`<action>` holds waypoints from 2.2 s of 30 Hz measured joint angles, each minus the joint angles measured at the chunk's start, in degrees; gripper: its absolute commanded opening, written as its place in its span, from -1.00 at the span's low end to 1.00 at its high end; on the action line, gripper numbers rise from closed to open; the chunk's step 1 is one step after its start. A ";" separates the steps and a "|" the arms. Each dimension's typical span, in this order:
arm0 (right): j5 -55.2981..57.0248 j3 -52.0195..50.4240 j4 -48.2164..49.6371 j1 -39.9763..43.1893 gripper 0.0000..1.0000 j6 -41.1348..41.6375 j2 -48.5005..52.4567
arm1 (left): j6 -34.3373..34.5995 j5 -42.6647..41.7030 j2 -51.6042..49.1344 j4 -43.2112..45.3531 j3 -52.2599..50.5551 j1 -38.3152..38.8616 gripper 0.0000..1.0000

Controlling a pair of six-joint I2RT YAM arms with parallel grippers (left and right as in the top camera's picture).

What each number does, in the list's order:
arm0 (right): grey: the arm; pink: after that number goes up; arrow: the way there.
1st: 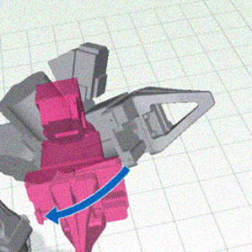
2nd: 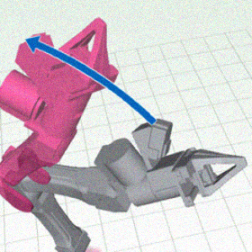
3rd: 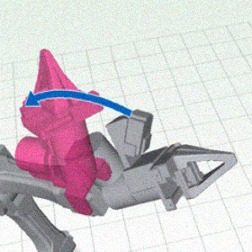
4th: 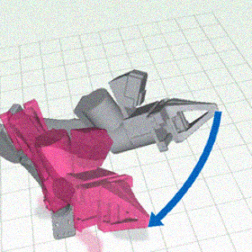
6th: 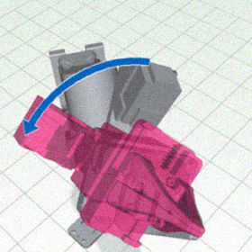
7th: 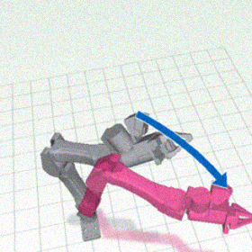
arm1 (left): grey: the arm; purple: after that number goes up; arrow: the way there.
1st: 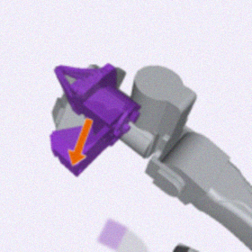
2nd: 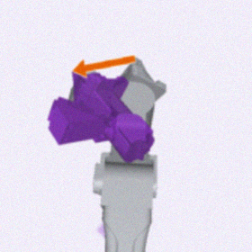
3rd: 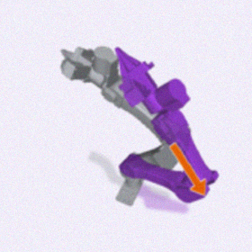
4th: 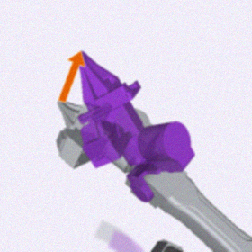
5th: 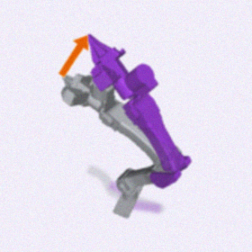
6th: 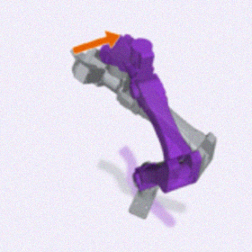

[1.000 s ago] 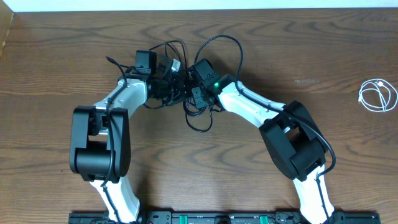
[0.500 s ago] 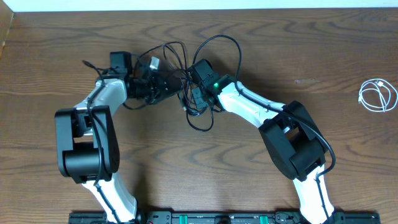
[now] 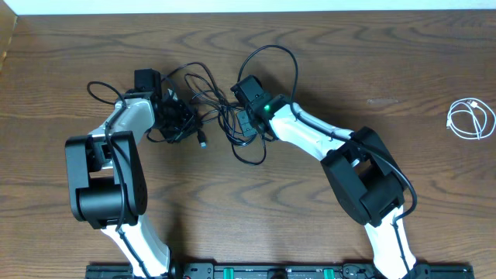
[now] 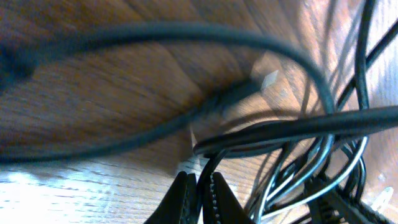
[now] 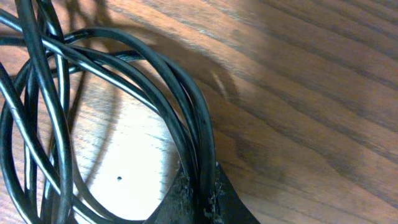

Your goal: Untangle cables

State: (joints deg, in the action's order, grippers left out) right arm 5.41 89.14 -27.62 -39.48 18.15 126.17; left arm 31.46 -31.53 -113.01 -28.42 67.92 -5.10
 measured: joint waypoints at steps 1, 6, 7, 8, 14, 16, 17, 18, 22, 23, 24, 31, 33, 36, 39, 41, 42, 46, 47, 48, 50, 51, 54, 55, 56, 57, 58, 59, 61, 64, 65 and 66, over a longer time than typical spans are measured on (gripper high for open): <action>-0.02 0.00 0.00 -0.04 -0.95 0.00 0.00 | 0.17 0.35 0.00 0.00 0.00 0.00 -0.81; 0.33 0.00 -0.07 -0.04 -0.95 0.02 0.00 | 1.16 1.38 0.33 0.15 0.15 -0.20 -0.20; 0.44 0.00 -0.09 -0.02 -0.95 0.02 0.00 | 1.33 1.46 0.46 0.15 0.17 -0.37 -0.14; 0.50 0.00 -0.07 0.02 -0.95 0.02 0.00 | 1.44 1.44 0.46 0.17 0.24 -0.50 -0.11; 0.68 0.00 -0.07 0.02 -0.95 0.02 0.00 | 1.05 -0.15 0.70 0.11 0.28 -0.98 -0.03; 0.70 0.00 -0.07 0.02 -0.95 0.02 0.00 | 0.15 -0.79 0.79 -0.24 0.28 -1.07 -0.03; 0.68 0.00 -0.07 0.02 -0.95 0.02 0.00 | -0.17 -0.92 0.87 -0.52 0.26 -1.05 -0.03; 0.70 0.00 -0.07 0.02 -0.94 0.02 0.00 | -0.46 -1.09 1.05 -0.79 0.24 -1.01 -0.03; 0.70 0.00 -0.07 0.02 -0.92 0.02 0.00 | -1.51 -1.14 2.21 -1.03 0.24 0.04 -0.04; 0.70 0.00 -0.07 0.02 -0.91 0.02 0.00 | -1.60 -1.14 2.45 -1.01 0.24 0.59 -0.04; 0.72 0.00 -0.07 0.02 -0.91 0.02 0.00 | -1.70 -1.14 2.58 -1.01 0.24 1.09 -0.04; 0.85 0.00 -0.02 0.02 -0.87 0.02 0.00 | -1.75 0.31 2.67 0.35 0.24 7.34 -0.14; 0.87 0.00 -0.02 0.02 -0.86 0.02 0.00 | -1.77 0.74 2.67 1.22 0.24 9.05 -0.23; 0.87 0.00 -0.02 0.02 -0.86 0.02 0.00 | -1.09 2.62 2.67 1.42 0.24 11.21 -0.27; 0.87 0.00 -0.02 0.02 -0.86 0.02 0.00 | 0.26 5.38 2.67 1.42 0.24 12.92 -0.27; 0.87 0.00 -0.02 0.02 -0.85 0.02 0.00 | 0.76 6.86 2.67 1.42 0.24 13.73 -0.28; 0.87 0.00 -0.02 0.02 -0.85 0.02 0.00 | 1.11 7.48 2.67 1.42 0.24 14.03 -0.30; 0.87 0.00 -0.02 0.02 -0.84 0.02 0.00 | 1.70 8.66 2.67 1.42 0.24 14.62 -0.38; 0.87 0.00 -0.02 0.02 -0.84 0.02 0.00 | 1.79 9.03 2.67 1.40 0.24 14.67 -0.38; 0.87 0.00 -0.02 0.02 -0.84 0.02 0.00 | 1.84 9.22 2.67 1.42 0.24 14.67 -0.38; 0.87 0.00 -0.02 0.02 -0.85 0.02 0.00 | 2.29 9.44 2.67 1.42 0.24 14.67 -0.38; 0.85 0.00 -0.02 0.02 -0.85 0.02 0.00 | 2.71 9.49 2.67 1.40 0.24 14.67 -0.38; 0.85 0.00 0.00 0.02 -0.85 0.02 0.00 | 3.89 9.64 2.64 1.42 0.24 14.67 -0.38; 0.85 0.00 0.00 0.02 -0.84 0.02 0.00 | 4.46 9.64 2.64 1.40 0.24 14.67 -0.38; 0.85 0.00 0.00 0.02 -0.85 0.02 0.00 | 4.81 9.64 2.62 1.42 0.24 14.67 -0.38; 0.85 0.00 0.00 0.02 -0.85 0.02 0.00 | 5.16 9.64 2.60 1.42 0.24 14.67 -0.38; 0.87 0.00 0.00 0.02 -0.84 0.02 0.00 | 5.46 9.66 2.58 1.42 0.24 14.67 -0.38; 0.85 0.00 -0.02 0.02 -0.84 0.02 0.00 | 5.79 9.66 2.54 1.44 0.24 14.67 -0.38; 0.85 0.00 0.00 0.02 -0.85 0.02 0.00 | 6.10 9.99 2.54 1.44 0.24 14.67 -0.41; 0.85 0.00 0.00 0.02 -0.85 0.02 0.00 | 6.27 10.91 2.51 1.44 0.24 14.67 -0.45; 0.85 -0.02 0.00 0.02 -0.85 0.02 0.00 | 6.32 11.13 2.51 1.44 0.24 14.67 -0.46; 0.85 -0.02 0.00 0.02 -0.85 0.02 0.00 | 6.38 11.34 2.51 1.44 0.24 14.67 -0.46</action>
State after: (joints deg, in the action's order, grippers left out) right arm 6.26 89.12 -27.62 -39.46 18.17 126.17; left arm 37.85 -20.18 -110.50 -26.98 68.16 9.56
